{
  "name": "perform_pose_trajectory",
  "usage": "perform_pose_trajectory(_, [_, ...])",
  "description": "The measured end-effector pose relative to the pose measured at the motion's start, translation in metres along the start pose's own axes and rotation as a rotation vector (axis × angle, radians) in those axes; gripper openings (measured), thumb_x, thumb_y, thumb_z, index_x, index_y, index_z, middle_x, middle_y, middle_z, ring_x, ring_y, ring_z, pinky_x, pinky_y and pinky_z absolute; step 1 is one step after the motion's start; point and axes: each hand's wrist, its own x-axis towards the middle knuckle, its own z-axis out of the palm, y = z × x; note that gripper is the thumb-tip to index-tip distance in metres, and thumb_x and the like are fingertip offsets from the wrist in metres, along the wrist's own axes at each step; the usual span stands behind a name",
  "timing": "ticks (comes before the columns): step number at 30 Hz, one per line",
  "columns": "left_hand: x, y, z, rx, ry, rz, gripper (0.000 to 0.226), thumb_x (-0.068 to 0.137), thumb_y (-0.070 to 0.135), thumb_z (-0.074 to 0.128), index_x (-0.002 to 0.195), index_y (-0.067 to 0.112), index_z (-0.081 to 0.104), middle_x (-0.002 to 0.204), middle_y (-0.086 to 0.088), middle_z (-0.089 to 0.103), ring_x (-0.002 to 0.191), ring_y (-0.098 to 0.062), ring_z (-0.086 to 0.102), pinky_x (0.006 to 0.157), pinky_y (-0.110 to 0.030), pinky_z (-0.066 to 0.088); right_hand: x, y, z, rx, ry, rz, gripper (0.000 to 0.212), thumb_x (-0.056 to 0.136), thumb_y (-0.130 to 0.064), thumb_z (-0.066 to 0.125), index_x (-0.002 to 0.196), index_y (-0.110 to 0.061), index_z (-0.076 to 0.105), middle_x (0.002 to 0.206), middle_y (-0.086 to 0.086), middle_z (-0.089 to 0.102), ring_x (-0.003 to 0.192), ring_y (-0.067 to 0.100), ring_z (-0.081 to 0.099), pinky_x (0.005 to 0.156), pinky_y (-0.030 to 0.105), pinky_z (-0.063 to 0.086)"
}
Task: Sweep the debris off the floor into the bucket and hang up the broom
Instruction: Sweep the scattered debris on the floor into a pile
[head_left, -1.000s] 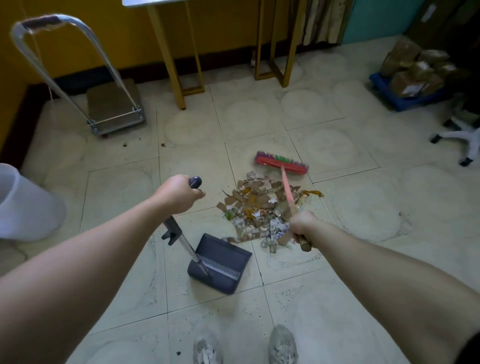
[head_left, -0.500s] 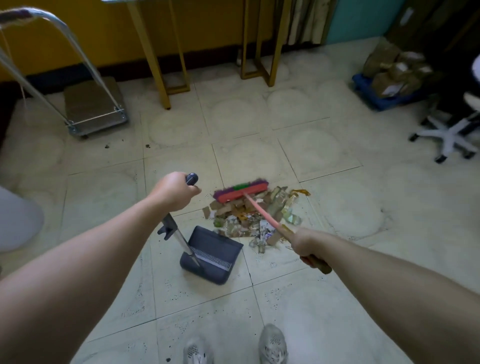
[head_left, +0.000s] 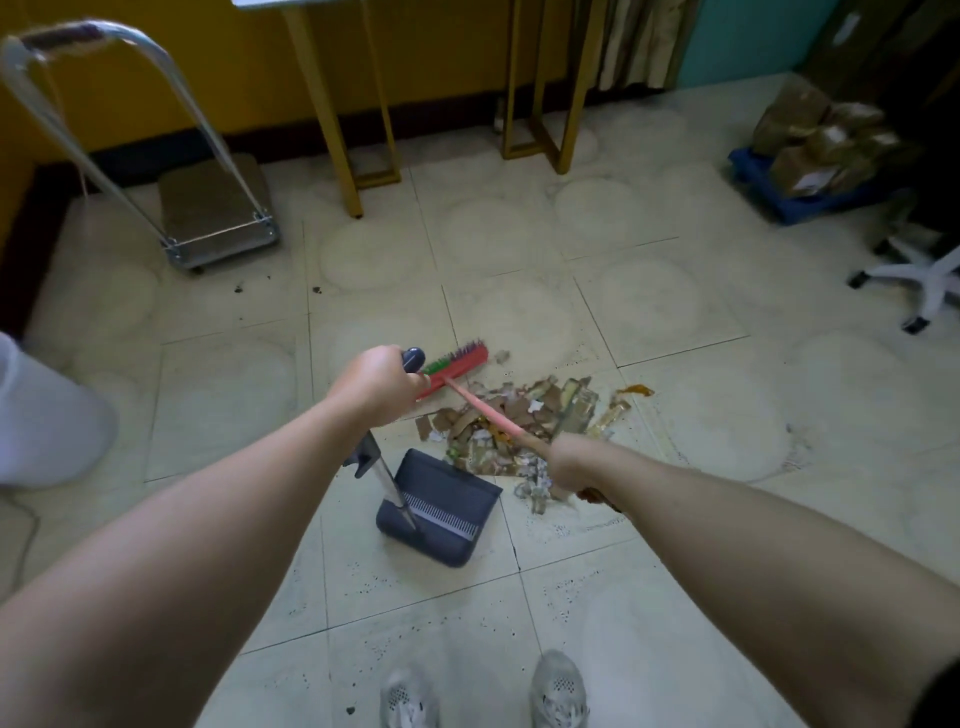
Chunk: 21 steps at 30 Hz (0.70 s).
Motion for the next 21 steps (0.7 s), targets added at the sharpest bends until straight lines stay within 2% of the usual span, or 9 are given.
perform_pose_trajectory(2, [-0.003,0.000,0.001,0.009,0.002,-0.004,0.020,0.095,0.031,0.053,0.092,0.012,0.050,0.071,-0.001,0.048,0.059,-0.013,0.044,0.048,-0.027,0.031,-0.005,0.002,0.005,-0.047,0.011,0.006,0.050,0.097,-0.004,0.041,0.145,-0.008,0.030,0.081,0.007,0.046,0.059,0.013,0.045,0.054,0.022,0.044])
perform_pose_trajectory(5, [-0.006,-0.002,0.000,-0.006,0.010,-0.004,0.021,0.095,0.032,0.053,0.091,0.011,0.049,0.071,-0.001,0.048,0.058,-0.013,0.044,0.048,-0.026,0.029,-0.024,0.022,0.012,-0.156,0.035,0.014,0.060,0.094,0.001,0.040,0.150,-0.015,0.021,0.094,0.010,0.046,0.060,0.013,0.046,0.060,0.024,0.048])
perform_pose_trajectory(8, [-0.009,-0.008,-0.001,-0.013,0.002,0.009,0.024,0.094,0.034,0.054,0.094,0.010,0.054,0.073,-0.003,0.052,0.060,-0.016,0.046,0.051,-0.028,0.034,-0.037,0.047,0.015,-0.217,0.002,0.057,0.064,0.092,0.003,0.038,0.150,-0.017,0.019,0.091,0.012,0.050,0.060,0.017,0.048,0.050,0.025,0.043])
perform_pose_trajectory(9, [-0.010,-0.010,-0.001,-0.017,-0.001,0.008,0.024,0.094,0.033,0.054,0.095,0.009,0.054,0.073,-0.003,0.053,0.060,-0.016,0.047,0.052,-0.028,0.034,-0.042,0.053,0.015,-0.213,-0.011,0.076,0.060,0.093,0.001,0.037,0.149,-0.014,0.021,0.093,0.014,0.054,0.060,0.018,0.049,0.049,0.026,0.043])
perform_pose_trajectory(11, [-0.013,-0.011,0.000,-0.030,-0.008,0.007,0.024,0.095,0.033,0.054,0.096,0.009,0.054,0.073,-0.003,0.052,0.061,-0.015,0.047,0.052,-0.028,0.035,-0.055,0.065,0.013,-0.212,-0.019,0.106,0.046,0.093,-0.001,0.037,0.138,-0.006,0.036,0.092,0.015,0.059,0.055,0.019,0.048,0.045,0.026,0.041])
perform_pose_trajectory(13, [-0.016,-0.011,-0.001,-0.042,-0.015,0.011,0.023,0.095,0.032,0.054,0.098,0.009,0.053,0.074,-0.003,0.052,0.061,-0.015,0.048,0.052,-0.027,0.035,-0.067,0.075,0.009,-0.181,-0.023,0.092,0.035,0.093,-0.001,0.035,0.125,-0.008,0.045,0.080,0.013,0.054,0.051,0.019,0.045,0.043,0.026,0.037])
perform_pose_trajectory(15, [-0.017,-0.009,0.001,-0.053,-0.023,0.019,0.023,0.095,0.031,0.054,0.098,0.009,0.053,0.074,-0.003,0.052,0.061,-0.015,0.048,0.051,-0.027,0.034,-0.076,0.084,0.004,-0.083,-0.015,0.059,0.029,0.093,-0.001,0.030,0.112,-0.015,0.048,0.075,0.012,0.052,0.050,0.019,0.043,0.043,0.026,0.036])
perform_pose_trajectory(19, [-0.019,-0.002,0.007,-0.052,-0.041,0.034,0.018,0.095,0.026,0.052,0.087,0.010,0.051,0.070,-0.003,0.048,0.058,-0.015,0.044,0.052,-0.028,0.033,-0.078,0.095,0.002,0.119,0.020,0.068,0.028,0.098,-0.016,0.033,0.113,-0.002,0.052,0.070,0.012,0.051,0.045,0.020,0.041,0.042,0.025,0.035])
perform_pose_trajectory(21, [-0.021,0.002,0.008,-0.050,-0.045,0.044,0.019,0.096,0.026,0.051,0.084,0.011,0.049,0.069,-0.002,0.046,0.056,-0.015,0.041,0.050,-0.026,0.031,-0.069,0.090,0.001,0.172,0.048,0.078,0.030,0.098,-0.015,0.032,0.112,0.000,0.053,0.066,0.010,0.051,0.041,0.018,0.040,0.039,0.022,0.034])
